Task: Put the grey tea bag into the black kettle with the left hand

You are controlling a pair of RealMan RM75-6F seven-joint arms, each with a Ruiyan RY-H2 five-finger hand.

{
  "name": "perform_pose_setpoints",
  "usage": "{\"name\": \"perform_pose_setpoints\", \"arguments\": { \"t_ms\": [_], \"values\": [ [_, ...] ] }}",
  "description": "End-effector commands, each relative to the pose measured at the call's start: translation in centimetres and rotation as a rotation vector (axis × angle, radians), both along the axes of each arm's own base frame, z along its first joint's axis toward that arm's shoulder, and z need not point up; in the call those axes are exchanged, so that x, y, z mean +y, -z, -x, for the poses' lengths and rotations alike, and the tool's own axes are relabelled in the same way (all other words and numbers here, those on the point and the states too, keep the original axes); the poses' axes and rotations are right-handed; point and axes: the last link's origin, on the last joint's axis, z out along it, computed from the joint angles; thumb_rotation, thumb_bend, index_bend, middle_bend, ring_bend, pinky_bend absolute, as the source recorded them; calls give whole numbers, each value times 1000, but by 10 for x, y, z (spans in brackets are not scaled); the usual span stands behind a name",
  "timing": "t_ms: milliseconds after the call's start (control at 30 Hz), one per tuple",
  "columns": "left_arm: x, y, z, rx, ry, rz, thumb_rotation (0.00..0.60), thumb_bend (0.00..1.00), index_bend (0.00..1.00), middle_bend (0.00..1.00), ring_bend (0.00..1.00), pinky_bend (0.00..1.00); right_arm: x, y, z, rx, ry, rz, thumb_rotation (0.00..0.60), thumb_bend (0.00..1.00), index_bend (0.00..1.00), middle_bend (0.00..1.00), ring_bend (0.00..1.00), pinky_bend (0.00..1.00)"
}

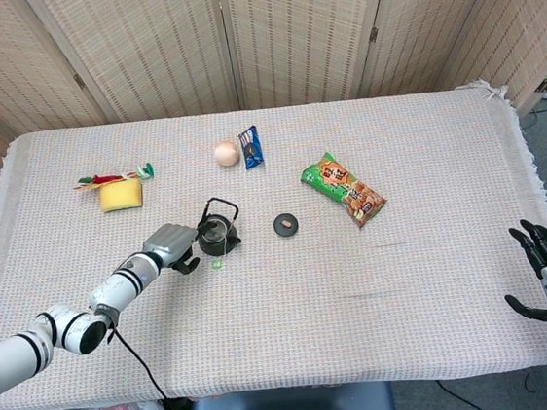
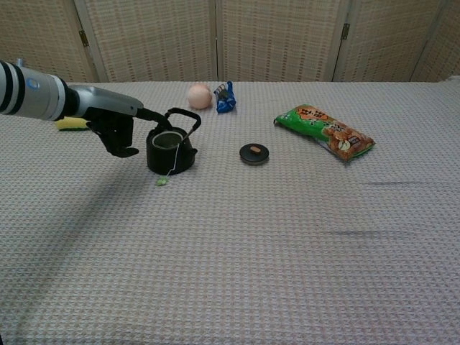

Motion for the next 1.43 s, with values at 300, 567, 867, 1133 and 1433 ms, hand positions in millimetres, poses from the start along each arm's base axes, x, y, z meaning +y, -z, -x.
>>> {"name": "perform_pose_setpoints", "arguments": {
  "t_ms": [300, 567, 867, 1133, 1433],
  "values": [
    [-65, -110, -14, -130, 185, -258, 600, 544, 0, 1000, 829, 999, 5, -3, -2, -8, -21, 9, 600, 130, 0, 0, 0, 0],
    [-146, -170, 47, -264, 129, -531, 600, 405, 0, 762, 562, 839, 5, 0, -5, -9, -38, -12, 600, 130, 0, 0, 0, 0],
    [-230, -148, 152, -215, -111, -732, 600, 231, 0, 28, 7, 246, 5, 11, -11, 27, -58, -36, 600, 131, 0, 0, 0, 0],
    [-255, -138, 173, -160, -139, -809, 600, 204, 0, 0, 0, 187, 0, 17, -12, 37, -49, -50, 600, 131, 0, 0, 0, 0],
    [-260, -138, 168, -159, -104, -796, 600, 204, 0, 0, 0, 181, 4, 17, -14, 45, -66, -48, 600, 130, 0, 0, 0, 0]
  ]
}}
